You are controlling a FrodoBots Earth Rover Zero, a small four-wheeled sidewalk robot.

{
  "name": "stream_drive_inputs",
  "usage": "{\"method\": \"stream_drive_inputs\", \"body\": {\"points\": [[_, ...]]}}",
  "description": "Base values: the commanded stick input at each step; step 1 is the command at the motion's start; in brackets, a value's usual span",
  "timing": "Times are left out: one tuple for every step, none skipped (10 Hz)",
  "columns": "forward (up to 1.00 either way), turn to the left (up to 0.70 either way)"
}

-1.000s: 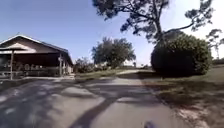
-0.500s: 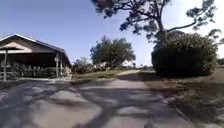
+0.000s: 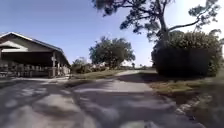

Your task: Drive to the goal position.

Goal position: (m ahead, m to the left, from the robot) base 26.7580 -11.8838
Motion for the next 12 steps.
{"method": "stream_drive_inputs", "body": {"points": [[1.00,0.00],[1.00,0.00],[1.00,0.00],[1.00,0.00],[1.00,0.00],[1.00,0.00],[1.00,0.00],[1.00,0.00],[1.00,0.00],[1.00,0.00],[1.00,0.00],[1.00,0.00]]}}
